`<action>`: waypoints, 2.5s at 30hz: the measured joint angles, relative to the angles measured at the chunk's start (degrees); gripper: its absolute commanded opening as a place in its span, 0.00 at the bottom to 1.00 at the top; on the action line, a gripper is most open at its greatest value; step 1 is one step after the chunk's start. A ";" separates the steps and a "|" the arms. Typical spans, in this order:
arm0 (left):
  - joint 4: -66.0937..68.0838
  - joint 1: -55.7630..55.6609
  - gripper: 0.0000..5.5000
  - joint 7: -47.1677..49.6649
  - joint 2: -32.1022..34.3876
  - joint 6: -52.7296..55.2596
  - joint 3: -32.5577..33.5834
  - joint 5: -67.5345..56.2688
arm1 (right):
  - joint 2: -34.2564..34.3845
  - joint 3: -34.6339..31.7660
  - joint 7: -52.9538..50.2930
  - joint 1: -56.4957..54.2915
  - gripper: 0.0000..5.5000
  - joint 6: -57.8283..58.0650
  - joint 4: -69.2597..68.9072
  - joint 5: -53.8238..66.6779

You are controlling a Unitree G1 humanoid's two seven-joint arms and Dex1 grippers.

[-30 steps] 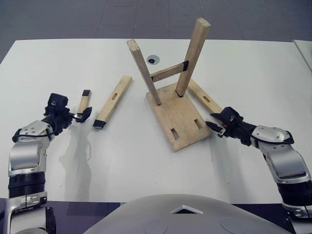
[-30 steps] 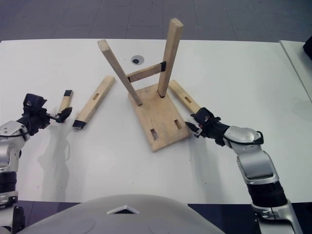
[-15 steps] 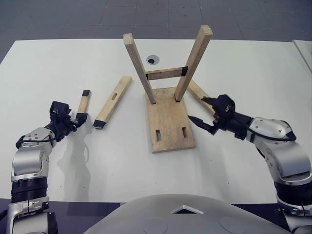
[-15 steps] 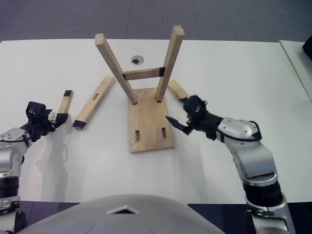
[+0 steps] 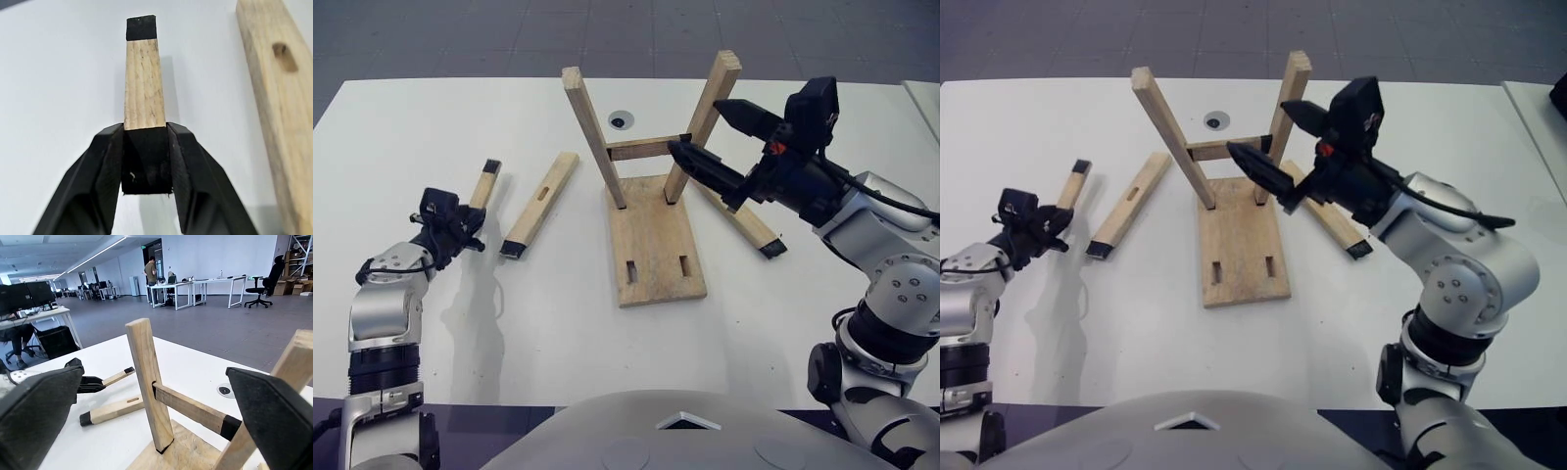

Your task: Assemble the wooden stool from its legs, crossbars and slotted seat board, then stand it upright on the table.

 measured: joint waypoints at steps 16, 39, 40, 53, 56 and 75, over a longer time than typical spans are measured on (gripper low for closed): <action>-6.61 -19.94 0.23 -6.62 -7.79 -37.89 -10.85 0.93 | 10.73 -1.03 -26.15 -15.42 0.98 -6.53 15.58 31.33; -11.12 -19.38 0.23 -8.93 -10.37 -40.30 -16.50 2.75 | 7.15 6.96 -21.00 -19.85 0.30 -16.30 20.83 24.00; -11.24 -19.38 0.23 -9.13 -10.37 -40.29 -16.55 2.74 | 7.05 7.11 -20.65 -20.08 0.28 -16.30 20.83 23.65; -11.96 -19.41 0.23 -9.71 -10.50 -40.20 -16.62 2.61 | 5.73 6.94 -18.95 -21.27 0.08 -16.28 21.39 23.11; -12.03 -19.49 0.34 -9.48 -10.53 -40.13 -16.60 2.78 | 5.54 6.70 -19.08 -21.66 0.08 -16.21 21.60 23.54; -2.96 -16.95 0.94 7.69 -8.42 -38.04 -3.07 10.26 | -18.90 -6.66 -10.92 -12.29 0.08 -21.39 25.33 8.13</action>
